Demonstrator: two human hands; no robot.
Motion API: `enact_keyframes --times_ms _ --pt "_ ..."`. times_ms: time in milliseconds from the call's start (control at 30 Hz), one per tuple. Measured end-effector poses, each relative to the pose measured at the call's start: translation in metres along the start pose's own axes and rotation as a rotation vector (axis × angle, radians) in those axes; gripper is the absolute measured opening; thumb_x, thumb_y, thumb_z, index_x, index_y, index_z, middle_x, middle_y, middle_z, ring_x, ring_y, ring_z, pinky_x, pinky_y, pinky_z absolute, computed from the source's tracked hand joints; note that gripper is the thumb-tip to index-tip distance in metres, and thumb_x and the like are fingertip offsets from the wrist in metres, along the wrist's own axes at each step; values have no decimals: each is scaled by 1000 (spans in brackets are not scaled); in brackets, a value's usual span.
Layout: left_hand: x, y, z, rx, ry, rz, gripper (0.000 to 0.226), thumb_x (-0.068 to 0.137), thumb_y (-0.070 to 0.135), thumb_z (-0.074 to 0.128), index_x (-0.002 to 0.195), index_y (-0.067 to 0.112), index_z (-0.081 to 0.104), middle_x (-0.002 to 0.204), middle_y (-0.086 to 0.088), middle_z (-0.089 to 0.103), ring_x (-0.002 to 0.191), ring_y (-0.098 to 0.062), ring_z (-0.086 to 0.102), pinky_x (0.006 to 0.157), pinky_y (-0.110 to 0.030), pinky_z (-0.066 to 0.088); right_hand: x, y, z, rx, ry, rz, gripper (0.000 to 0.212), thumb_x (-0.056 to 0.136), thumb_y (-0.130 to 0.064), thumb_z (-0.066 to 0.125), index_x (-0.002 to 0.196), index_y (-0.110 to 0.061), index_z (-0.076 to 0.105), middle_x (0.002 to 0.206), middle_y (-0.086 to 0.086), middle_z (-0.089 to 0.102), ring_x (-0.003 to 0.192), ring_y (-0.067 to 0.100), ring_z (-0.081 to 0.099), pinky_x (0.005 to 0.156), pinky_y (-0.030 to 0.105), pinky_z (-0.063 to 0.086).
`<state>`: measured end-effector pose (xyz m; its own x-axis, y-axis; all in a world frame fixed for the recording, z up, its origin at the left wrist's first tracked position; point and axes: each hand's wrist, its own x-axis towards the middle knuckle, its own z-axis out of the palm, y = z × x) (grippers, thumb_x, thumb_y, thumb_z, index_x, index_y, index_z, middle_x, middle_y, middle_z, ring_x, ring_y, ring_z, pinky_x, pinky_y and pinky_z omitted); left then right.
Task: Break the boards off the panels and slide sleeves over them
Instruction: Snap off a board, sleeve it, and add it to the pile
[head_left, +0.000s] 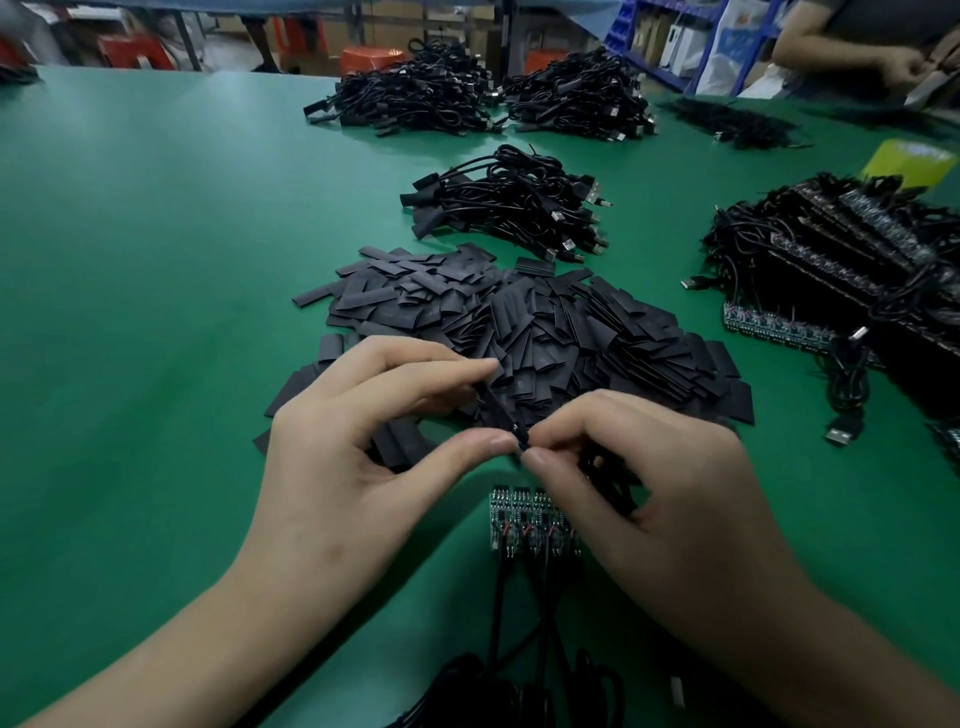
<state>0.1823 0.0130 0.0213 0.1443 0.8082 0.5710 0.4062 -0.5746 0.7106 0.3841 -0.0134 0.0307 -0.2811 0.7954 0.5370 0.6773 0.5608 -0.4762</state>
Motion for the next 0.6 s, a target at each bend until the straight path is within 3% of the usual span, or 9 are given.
enact_keyframes --times_ms 300,600 --pt "-1 -2 1 -101 -32 -45 48 75 41 83 118 23 72 115 8 70 106 -17 70 93 -27 56 -1 1 2 -193 15 -143 12 97 -24 68 94 -16 75 84 -6 67 75 15 62 61 36 50" --pt "1 10 -6 211 0 160 47 78 38 83 116 13 72 106 5 71 98 -9 68 90 -21 51 -2 0 -3 43 -30 -49 8 94 -29 68 97 -22 72 79 -12 63 75 7 62 64 29 49"
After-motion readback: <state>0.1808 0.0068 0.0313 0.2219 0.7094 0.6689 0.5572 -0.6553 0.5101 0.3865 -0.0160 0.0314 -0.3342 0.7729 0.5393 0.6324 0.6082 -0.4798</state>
